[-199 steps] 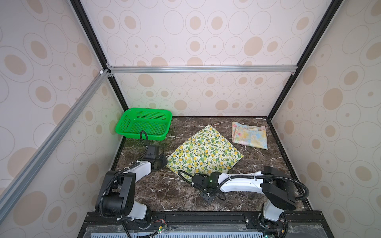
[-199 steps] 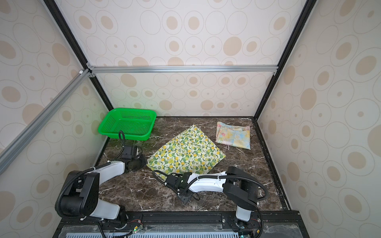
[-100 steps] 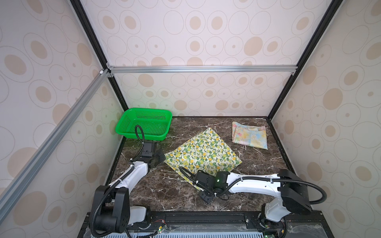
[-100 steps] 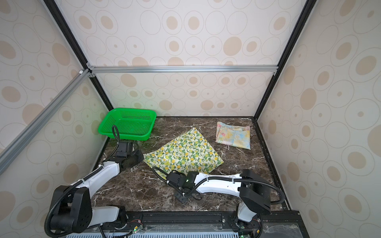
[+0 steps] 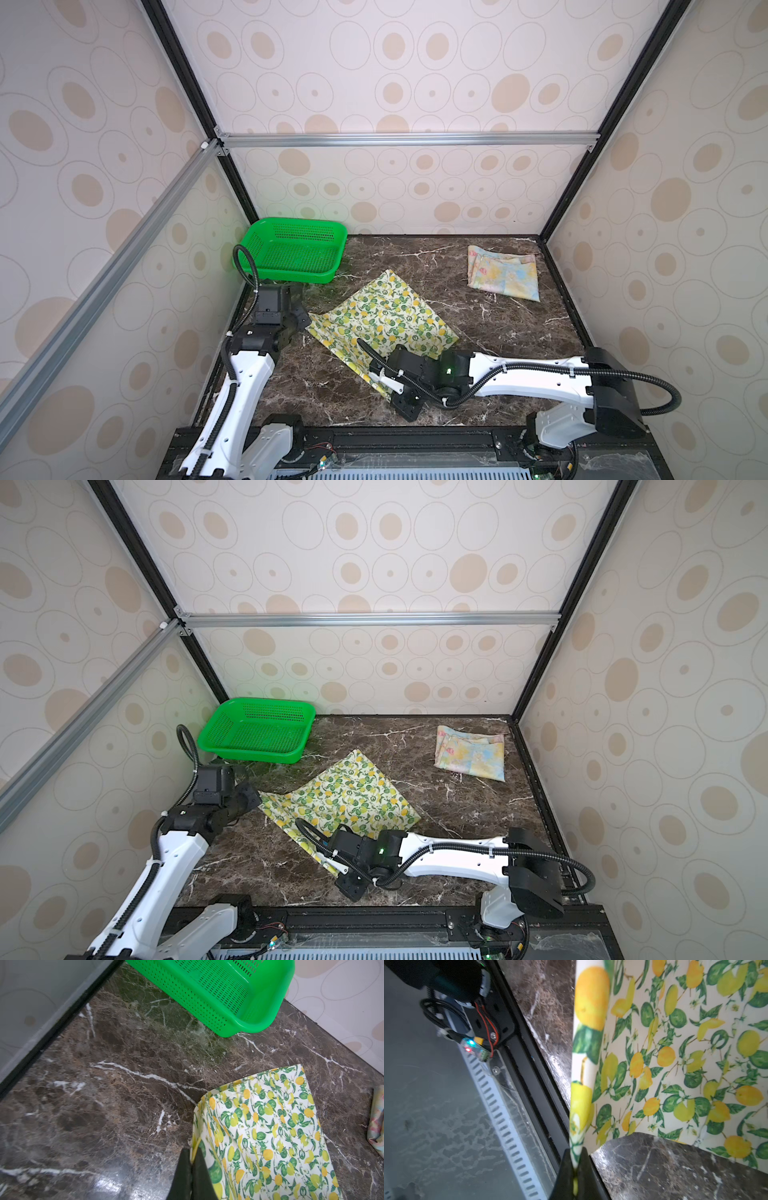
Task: Fold and stack skirts
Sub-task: Fold the skirt at the center of the table.
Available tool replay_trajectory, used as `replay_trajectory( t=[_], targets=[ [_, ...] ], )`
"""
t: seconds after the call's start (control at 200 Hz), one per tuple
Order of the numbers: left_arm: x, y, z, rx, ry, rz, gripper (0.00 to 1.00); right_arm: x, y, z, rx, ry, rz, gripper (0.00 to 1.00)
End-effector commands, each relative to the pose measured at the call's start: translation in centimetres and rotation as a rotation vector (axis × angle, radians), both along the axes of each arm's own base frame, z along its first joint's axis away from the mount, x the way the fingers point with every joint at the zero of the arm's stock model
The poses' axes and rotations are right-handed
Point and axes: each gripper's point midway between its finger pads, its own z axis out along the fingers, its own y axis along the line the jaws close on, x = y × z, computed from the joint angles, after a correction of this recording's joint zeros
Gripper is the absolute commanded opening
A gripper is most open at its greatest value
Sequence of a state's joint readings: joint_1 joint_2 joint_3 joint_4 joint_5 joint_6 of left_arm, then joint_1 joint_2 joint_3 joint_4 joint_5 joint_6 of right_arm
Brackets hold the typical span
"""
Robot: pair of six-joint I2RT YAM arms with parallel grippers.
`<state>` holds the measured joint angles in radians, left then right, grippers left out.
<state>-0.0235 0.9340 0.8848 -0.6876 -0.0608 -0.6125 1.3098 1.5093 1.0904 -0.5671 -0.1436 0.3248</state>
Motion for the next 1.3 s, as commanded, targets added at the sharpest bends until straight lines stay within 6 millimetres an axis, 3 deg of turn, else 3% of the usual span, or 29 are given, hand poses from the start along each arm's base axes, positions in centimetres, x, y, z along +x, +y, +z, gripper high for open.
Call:
replay_trajectory(
  t=[0.0,0.105,0.23,0.445,0.585,0.725,0.865,1.295],
  targets=[
    [-1.0,2.0,3.3,0.084,-0.028,0.061,0.0,-2.2,0.4,2.3,0.077,0.086,0.044,0.0],
    [0.2,1.2,4.3,0.043,-0.063,0.034,0.0,-1.8,0.3,3.4,0.102,0.065,0.024,0.0],
    [3.4,-0.7,4.3,-0.061,-0.135,-0.022,0.0,-0.4,-0.5,4.2,0.106,0.059,-0.026,0.0],
    [9.1,-4.7,3.9,-0.112,-0.187,-0.115,0.0,4.6,-3.1,4.8,0.16,0.132,-0.213,0.0],
    [12.4,-8.1,3.5,-0.13,-0.199,-0.178,0.0,7.8,-4.8,4.3,0.167,0.158,-0.321,0.0],
    [15.1,-10.6,2.8,-0.134,-0.202,-0.222,0.0,9.7,-6.0,3.1,0.131,0.179,-0.379,0.0],
    [16.8,-12.6,1.7,-0.127,-0.19,-0.252,0.0,11.1,-7.3,2.0,0.081,0.172,-0.432,0.0],
    [19.8,-15.6,-1.6,-0.111,-0.139,-0.297,0.0,13.5,-10.5,-1.5,-0.015,0.209,-0.554,0.0]
  ],
)
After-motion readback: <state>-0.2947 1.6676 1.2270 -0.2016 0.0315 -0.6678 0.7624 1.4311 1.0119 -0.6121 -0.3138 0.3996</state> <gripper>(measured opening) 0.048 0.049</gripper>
